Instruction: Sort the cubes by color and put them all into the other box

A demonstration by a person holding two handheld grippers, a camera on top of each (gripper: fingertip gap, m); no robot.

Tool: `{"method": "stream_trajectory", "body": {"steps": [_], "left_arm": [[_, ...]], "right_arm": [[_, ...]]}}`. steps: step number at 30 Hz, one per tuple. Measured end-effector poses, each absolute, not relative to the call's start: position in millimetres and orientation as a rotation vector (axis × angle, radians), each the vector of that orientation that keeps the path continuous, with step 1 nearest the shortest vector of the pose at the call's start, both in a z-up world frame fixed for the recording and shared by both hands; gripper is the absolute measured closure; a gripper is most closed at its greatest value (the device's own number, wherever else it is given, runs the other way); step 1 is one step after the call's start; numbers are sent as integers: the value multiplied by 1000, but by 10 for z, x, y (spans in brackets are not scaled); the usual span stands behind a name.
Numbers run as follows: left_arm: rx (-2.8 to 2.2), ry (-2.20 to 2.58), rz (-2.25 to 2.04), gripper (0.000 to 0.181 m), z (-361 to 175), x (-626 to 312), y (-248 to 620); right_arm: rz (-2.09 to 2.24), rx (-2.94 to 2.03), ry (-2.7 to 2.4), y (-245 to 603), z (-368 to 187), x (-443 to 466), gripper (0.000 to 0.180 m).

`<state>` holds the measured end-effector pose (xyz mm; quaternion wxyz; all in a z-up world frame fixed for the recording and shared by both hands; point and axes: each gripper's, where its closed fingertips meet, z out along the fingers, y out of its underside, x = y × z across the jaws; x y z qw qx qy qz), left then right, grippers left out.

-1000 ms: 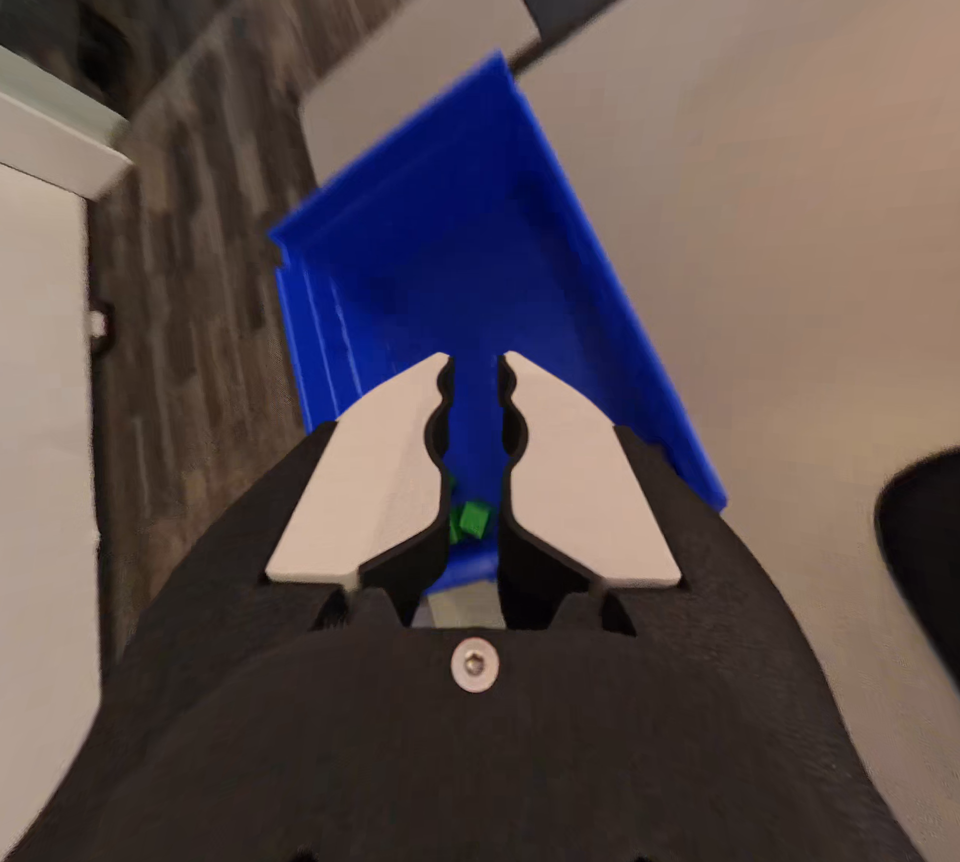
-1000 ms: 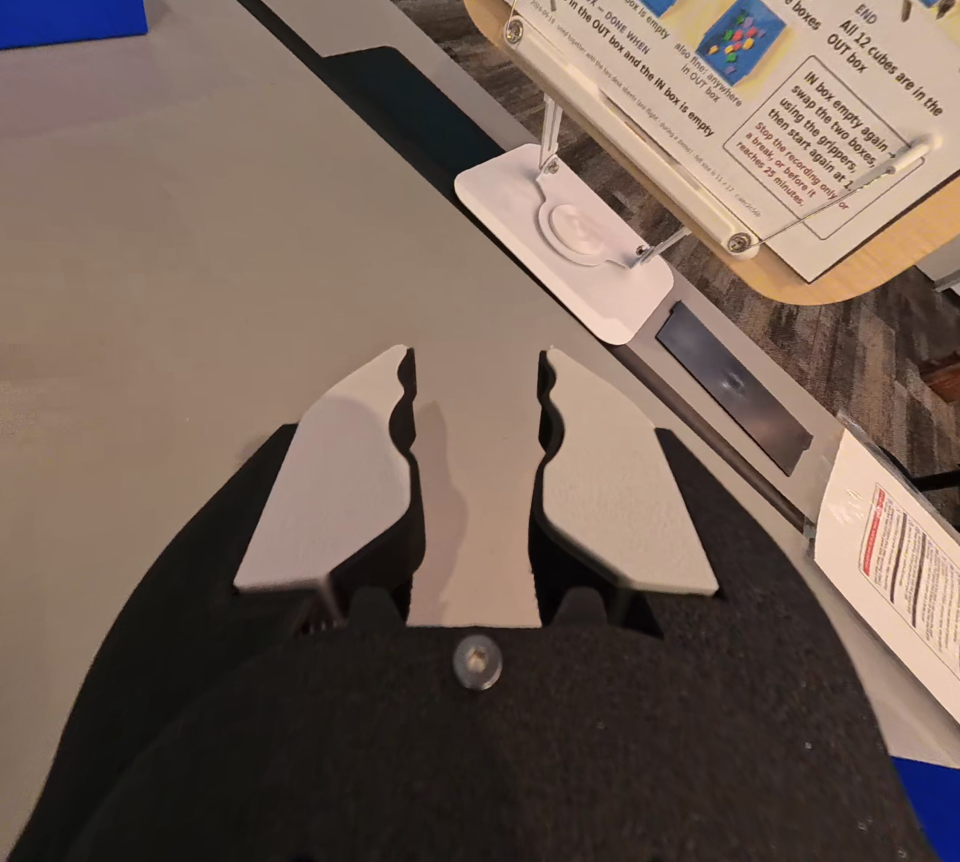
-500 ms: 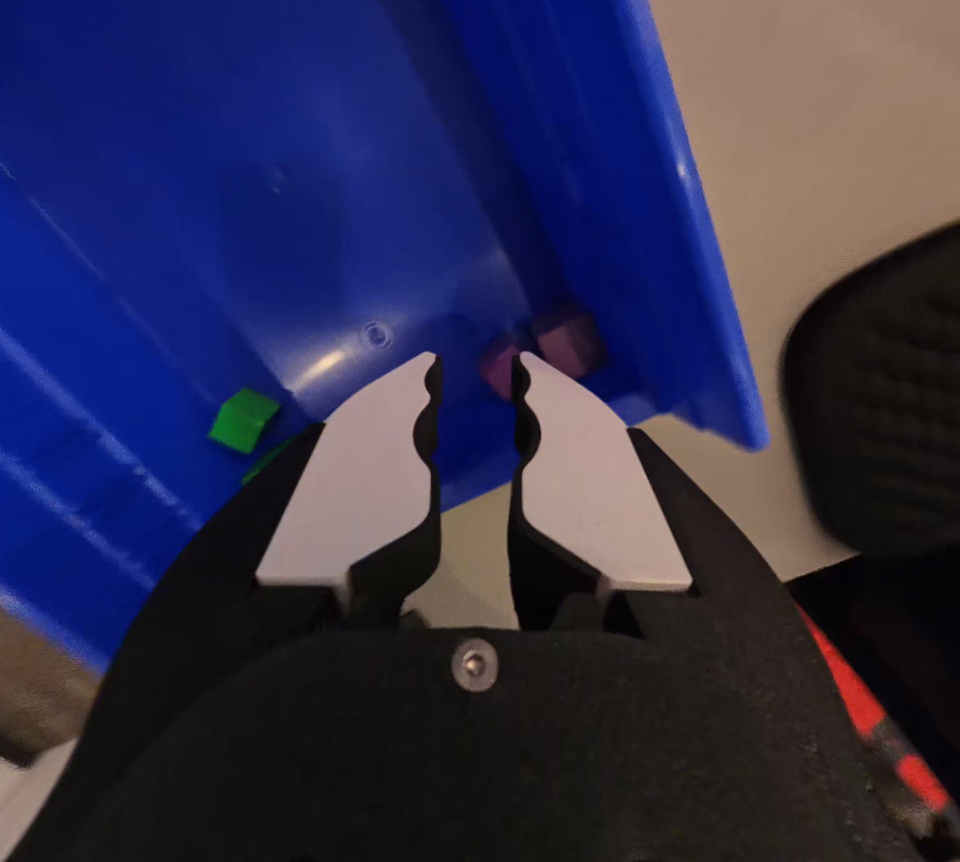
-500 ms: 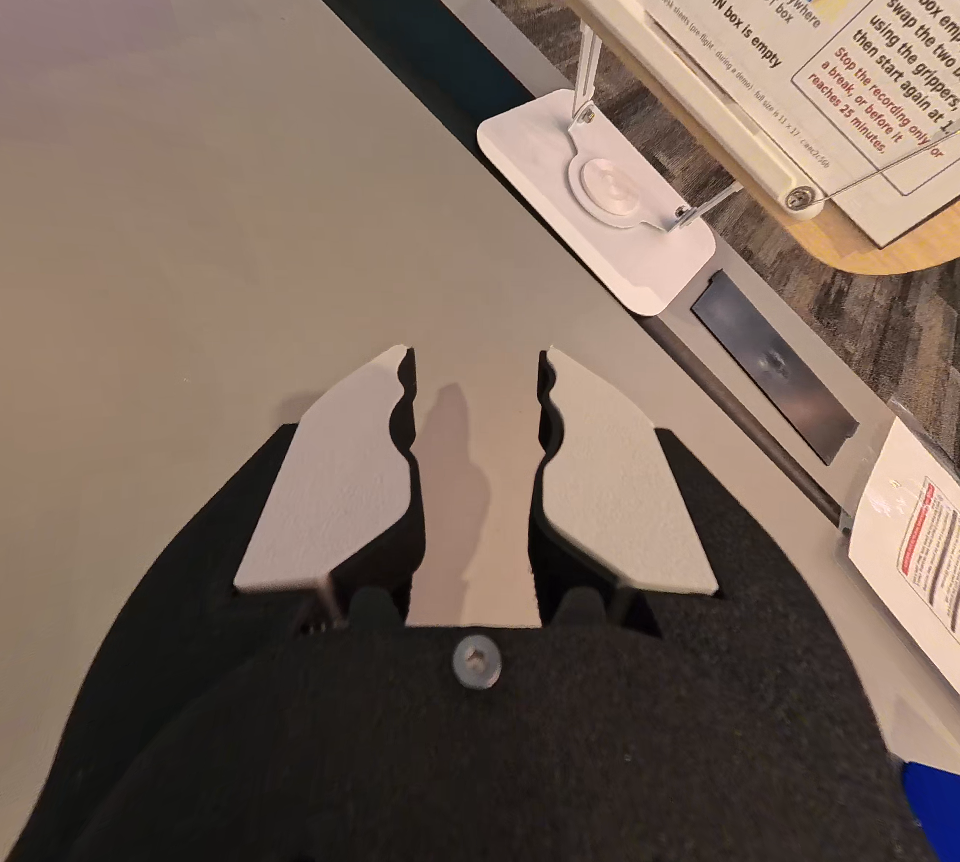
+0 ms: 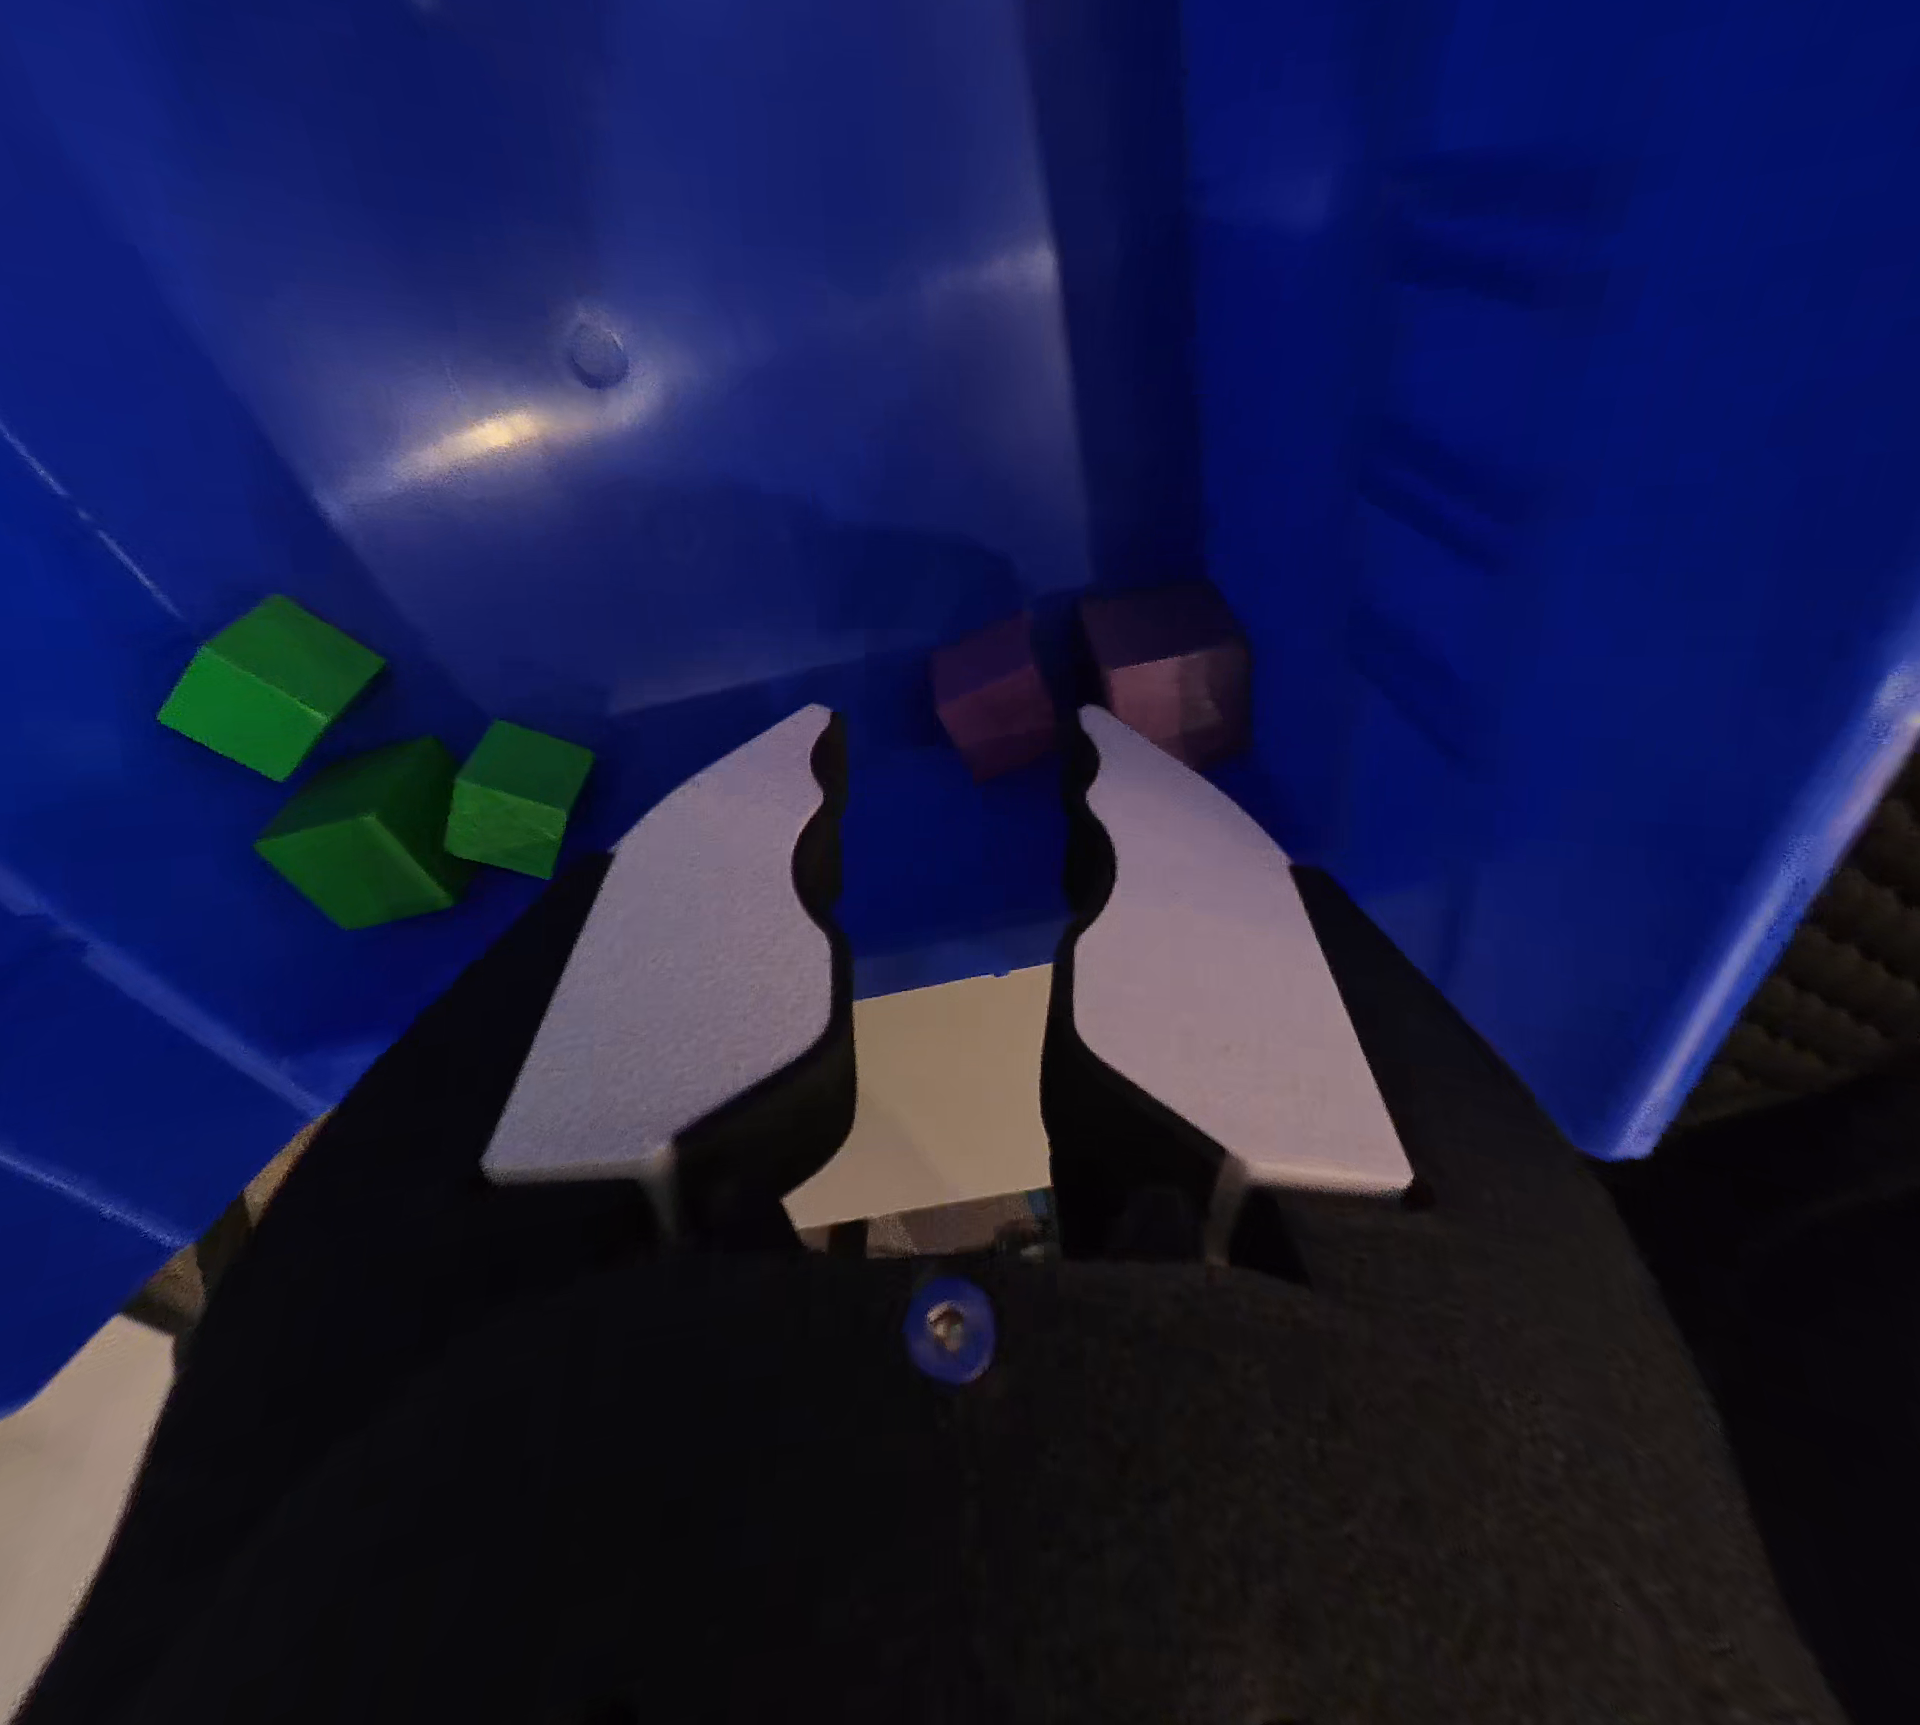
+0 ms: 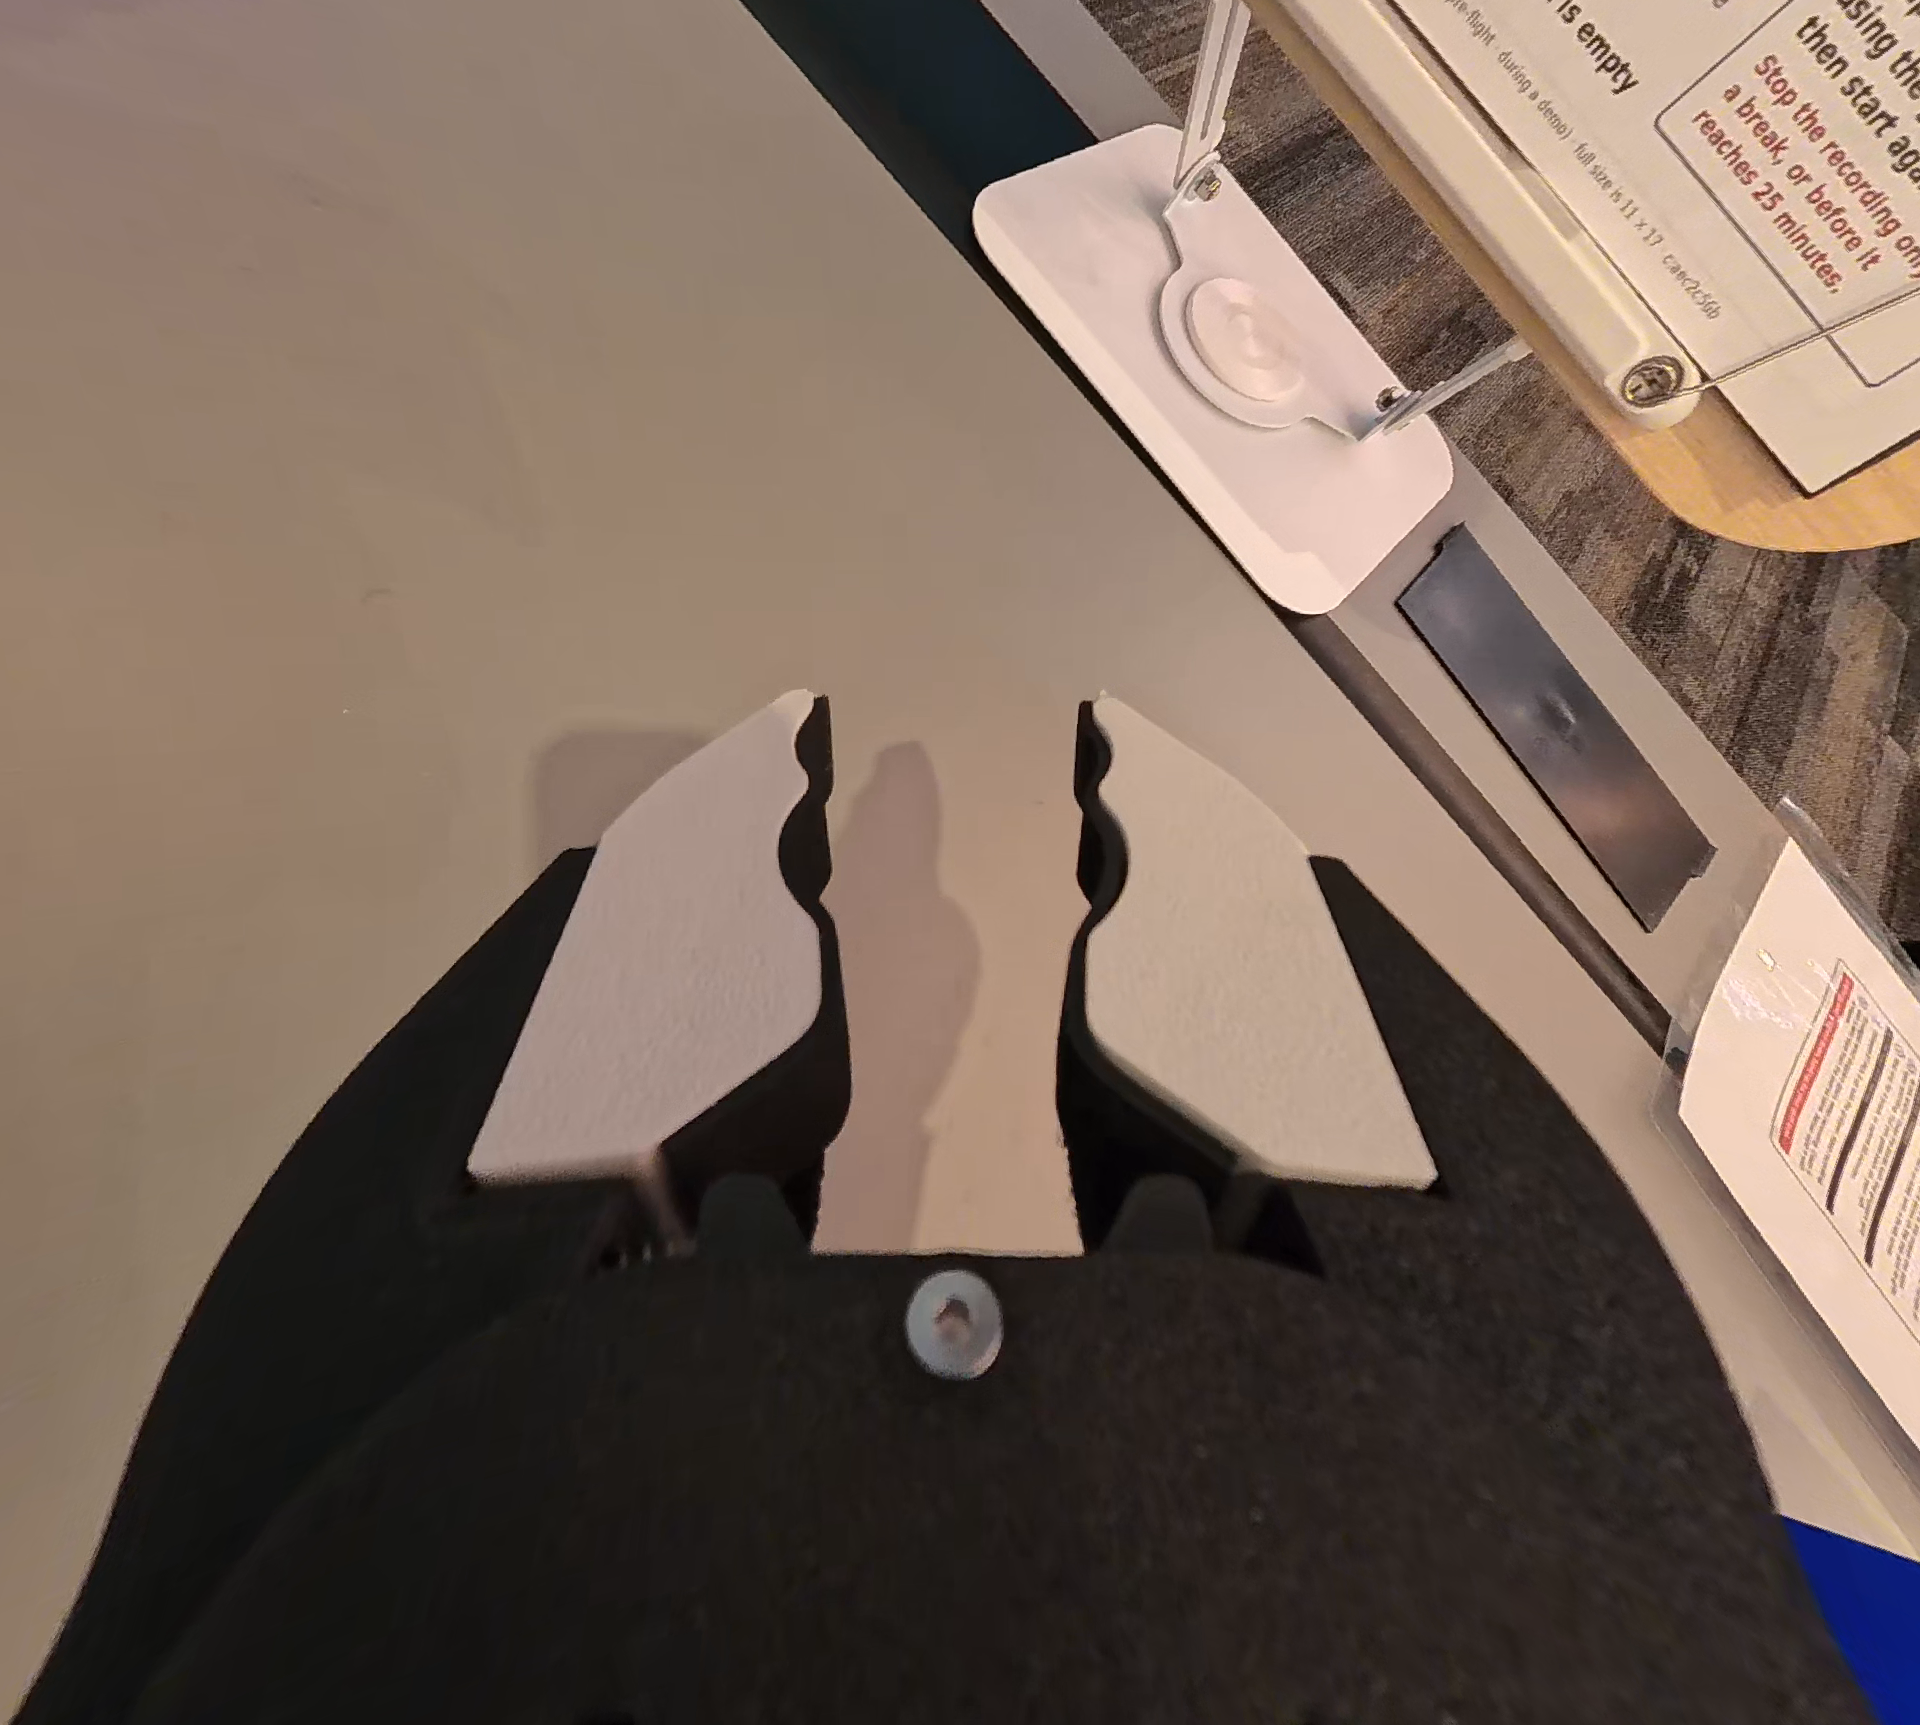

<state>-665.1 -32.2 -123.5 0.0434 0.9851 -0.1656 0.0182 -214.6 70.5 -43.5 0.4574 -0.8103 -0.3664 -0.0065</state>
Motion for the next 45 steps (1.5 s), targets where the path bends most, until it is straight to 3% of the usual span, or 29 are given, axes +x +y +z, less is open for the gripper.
{"method": "stream_trajectory", "body": {"steps": [26, 32, 38, 45], "left_arm": [[2983, -418, -15, 143, -1309, -6762, -249], [2998, -400, 17, 159, -1363, -6745, -209], [2975, -427, 36, 159, -1356, -6772, -242], [3206, -594, -5, 159, -835, -6772, 101]], "right_arm": [[-57, -1993, -965, 674, -460, -2165, 136], [-67, -1992, -984, 669, -480, -2169, 136], [-72, -1992, -996, 666, -488, -2167, 136], [-94, -1972, -1022, 656, -470, -2187, 136]]}}
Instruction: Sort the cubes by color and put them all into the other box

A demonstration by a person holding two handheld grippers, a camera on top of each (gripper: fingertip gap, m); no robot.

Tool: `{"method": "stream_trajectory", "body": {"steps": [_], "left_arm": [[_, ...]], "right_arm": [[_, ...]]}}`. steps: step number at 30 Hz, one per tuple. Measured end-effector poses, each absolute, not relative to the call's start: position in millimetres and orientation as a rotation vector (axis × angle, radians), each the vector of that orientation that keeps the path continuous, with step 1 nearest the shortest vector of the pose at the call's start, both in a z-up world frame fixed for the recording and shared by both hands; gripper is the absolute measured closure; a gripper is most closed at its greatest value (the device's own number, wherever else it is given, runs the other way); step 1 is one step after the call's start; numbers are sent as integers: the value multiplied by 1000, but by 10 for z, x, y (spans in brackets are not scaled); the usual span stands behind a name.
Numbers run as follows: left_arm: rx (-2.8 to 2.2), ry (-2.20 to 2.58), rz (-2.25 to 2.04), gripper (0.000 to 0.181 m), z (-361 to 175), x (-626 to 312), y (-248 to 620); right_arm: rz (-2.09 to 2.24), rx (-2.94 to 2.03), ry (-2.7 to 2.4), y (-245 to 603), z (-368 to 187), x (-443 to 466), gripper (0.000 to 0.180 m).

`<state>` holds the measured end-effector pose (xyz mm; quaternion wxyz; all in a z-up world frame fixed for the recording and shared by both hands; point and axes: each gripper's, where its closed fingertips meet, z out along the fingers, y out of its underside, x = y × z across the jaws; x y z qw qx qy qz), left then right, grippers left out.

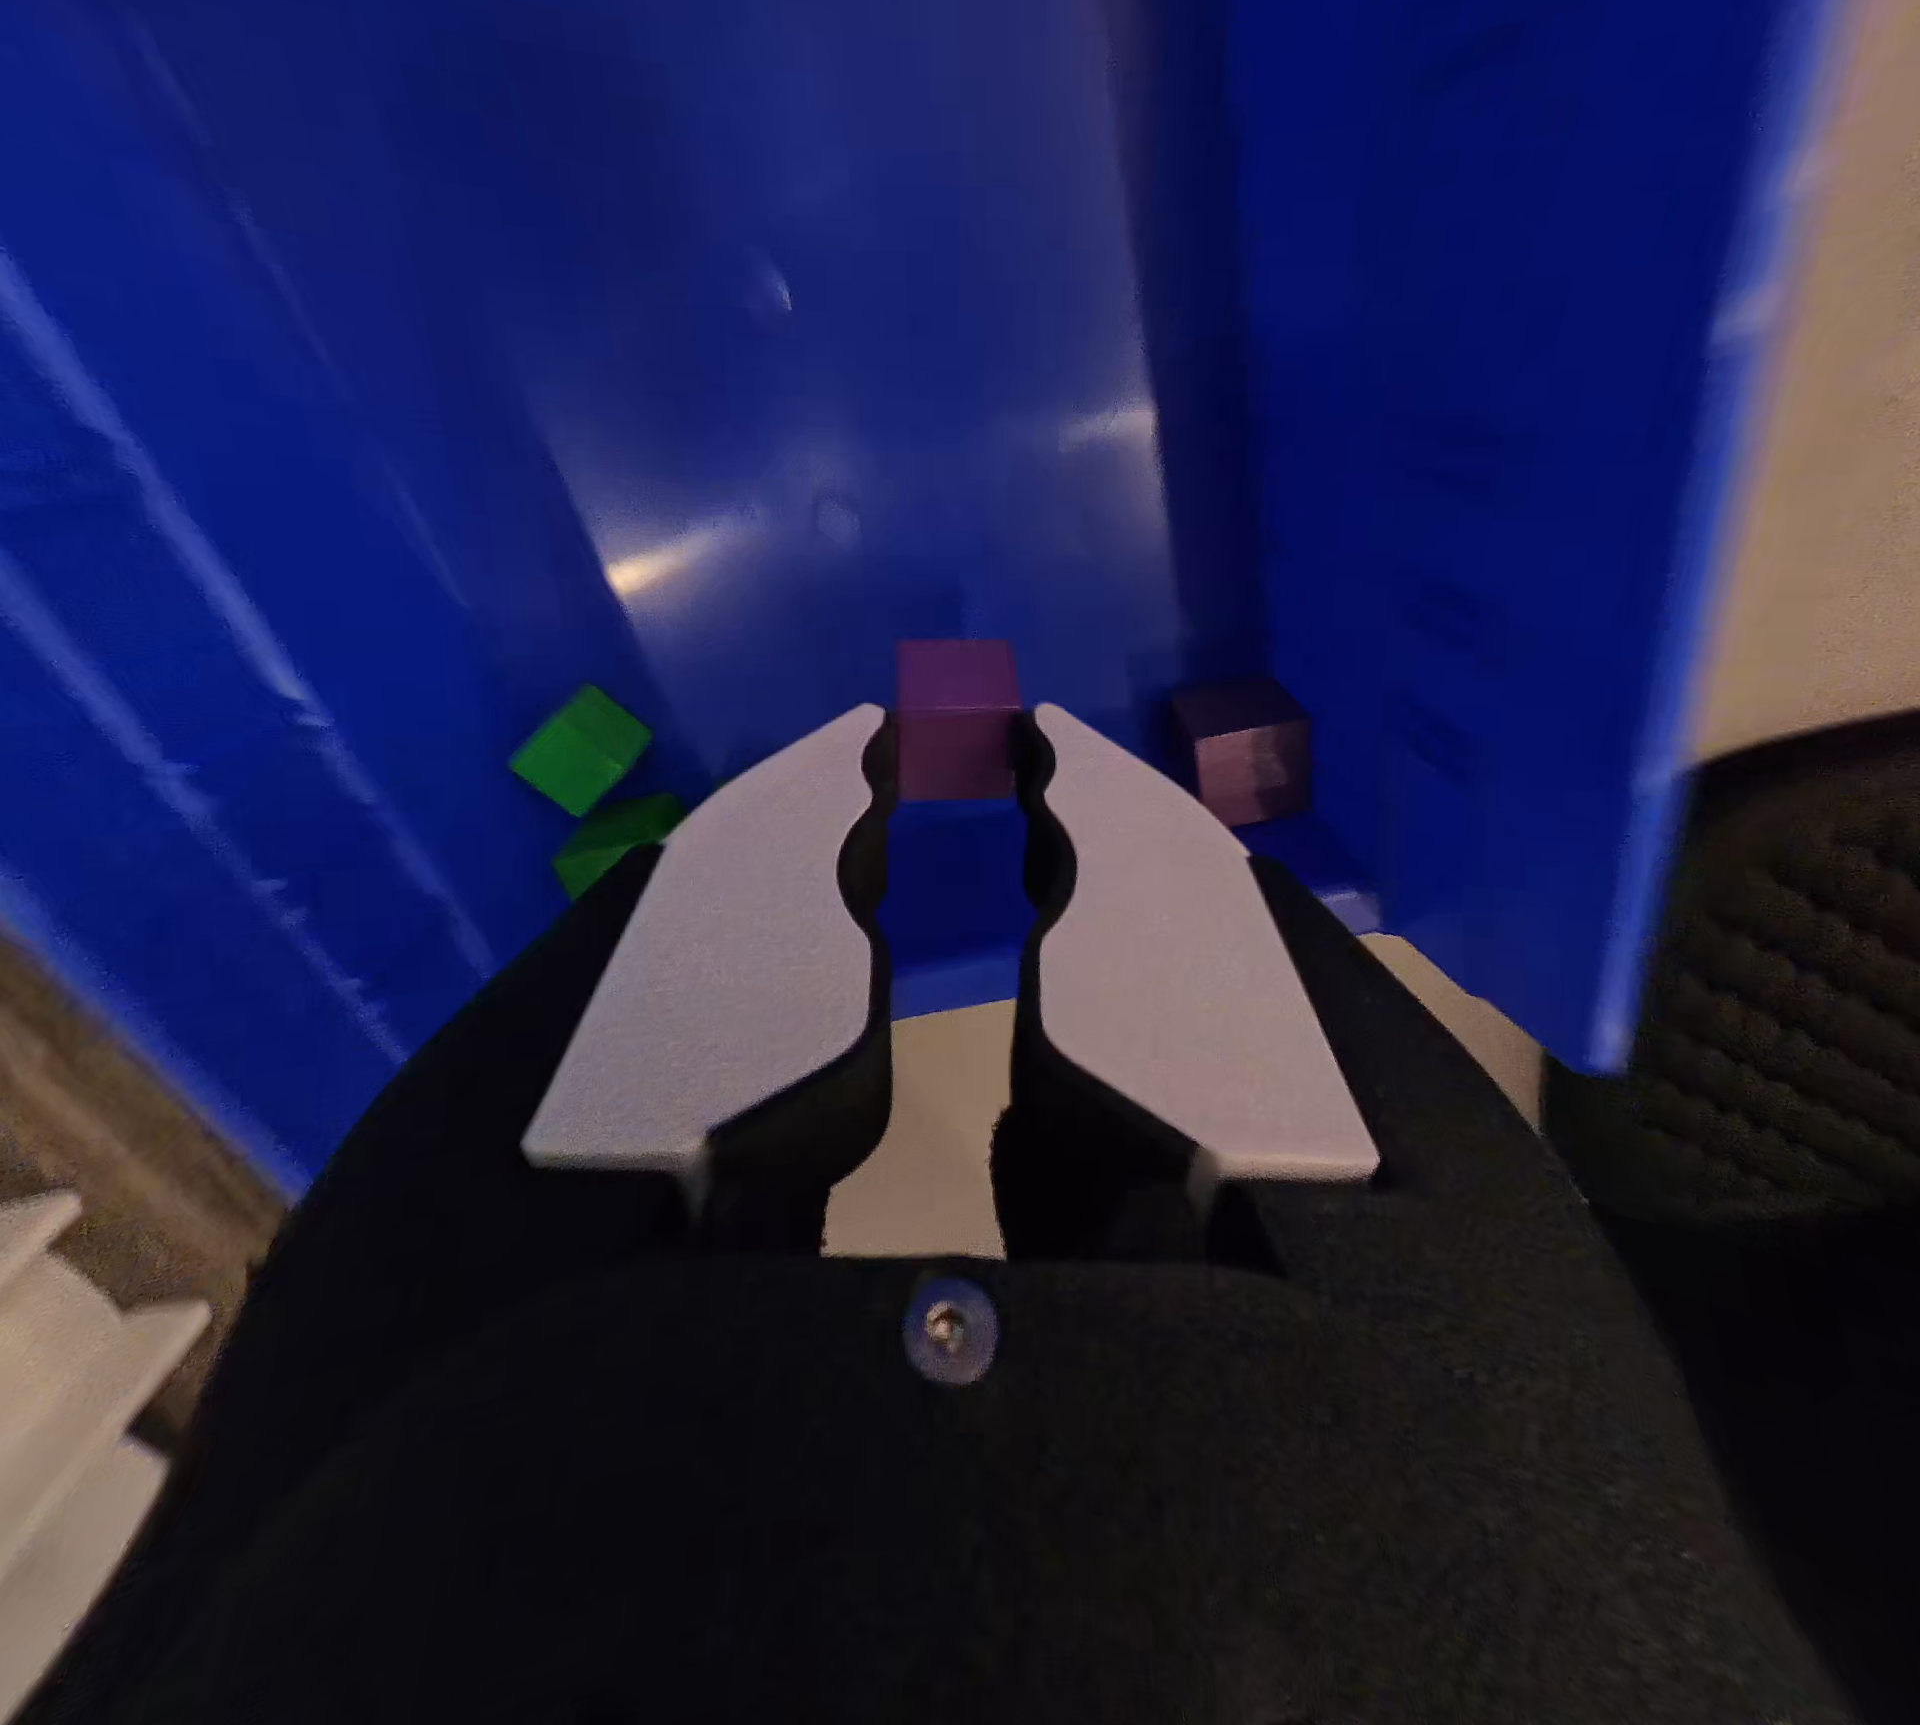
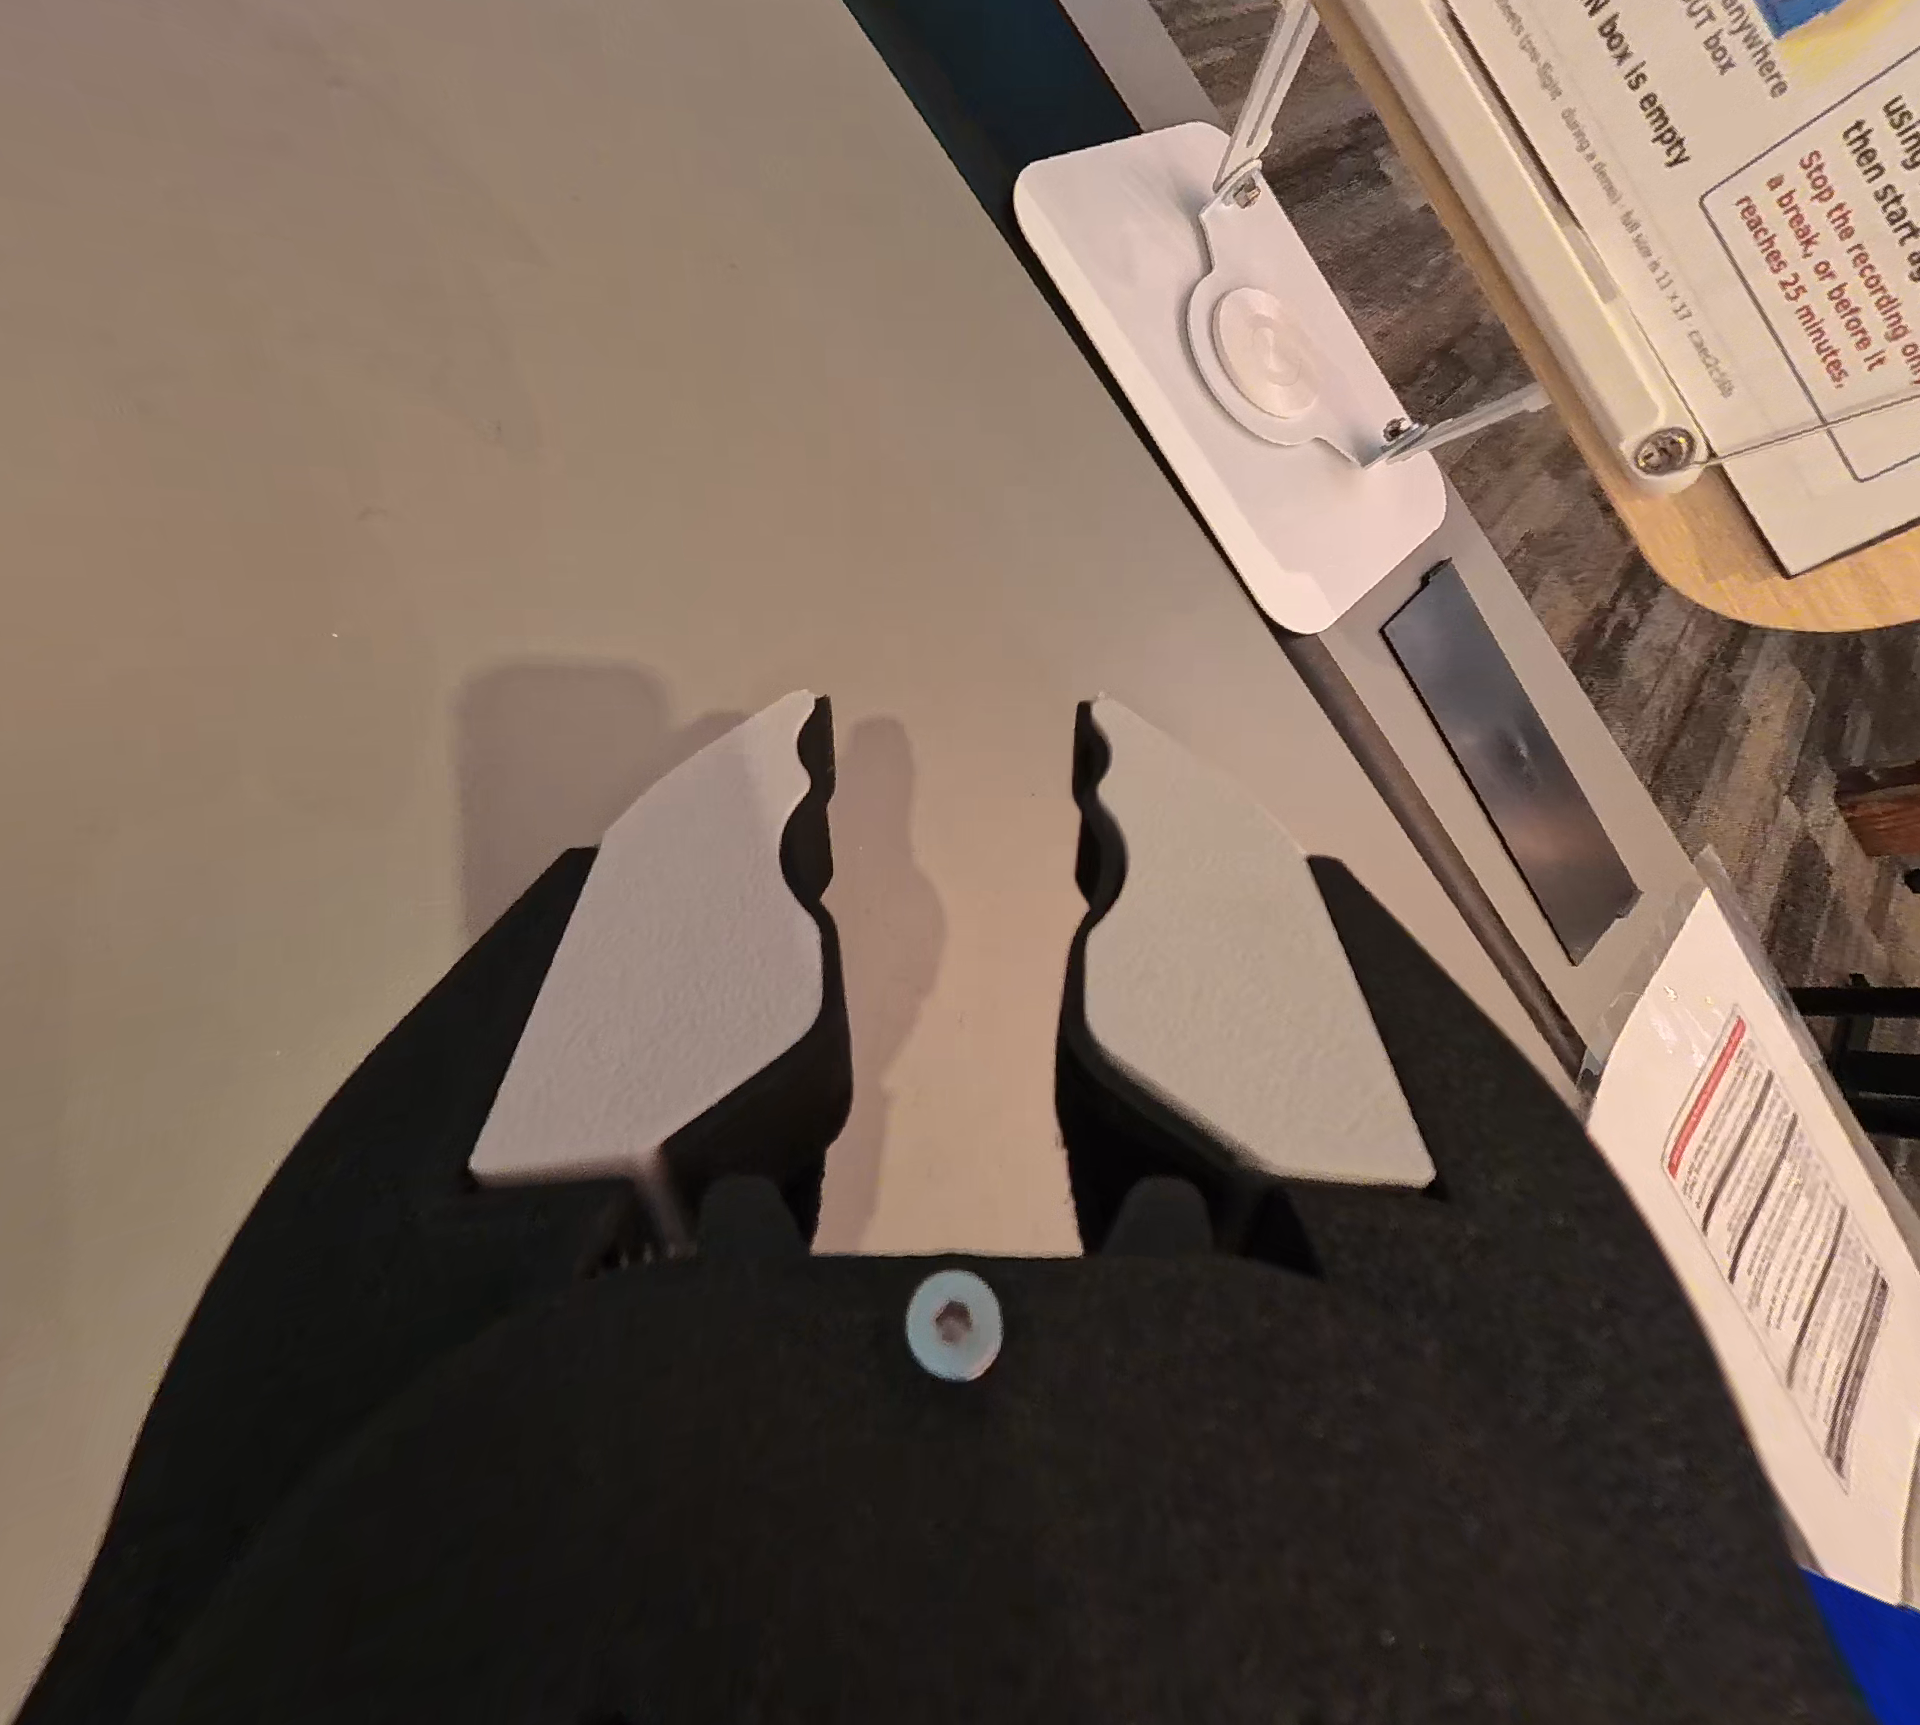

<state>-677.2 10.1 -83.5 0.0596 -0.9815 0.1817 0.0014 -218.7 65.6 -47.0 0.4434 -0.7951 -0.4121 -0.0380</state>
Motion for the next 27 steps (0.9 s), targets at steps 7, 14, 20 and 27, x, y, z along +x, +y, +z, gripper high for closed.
{"method": "stream_trajectory", "body": {"steps": [7, 14, 20, 27], "left_arm": [[-2187, 903, -60, 159, 476, -5535, 357], [-1480, 1158, -31, 159, 626, -3933, -32], [-1183, 1295, -130, 159, 476, -3062, -360], [-1100, 1341, -269, 159, 537, -2741, -578]], "right_arm": [[40, -1937, -1068, 509, -383, -2423, 138], [701, -1837, -1020, -27, 166, -2848, 138], [1299, -1766, -950, -345, 506, -2872, 129], [1566, -1742, -1088, -630, 501, -2908, 125]]}}
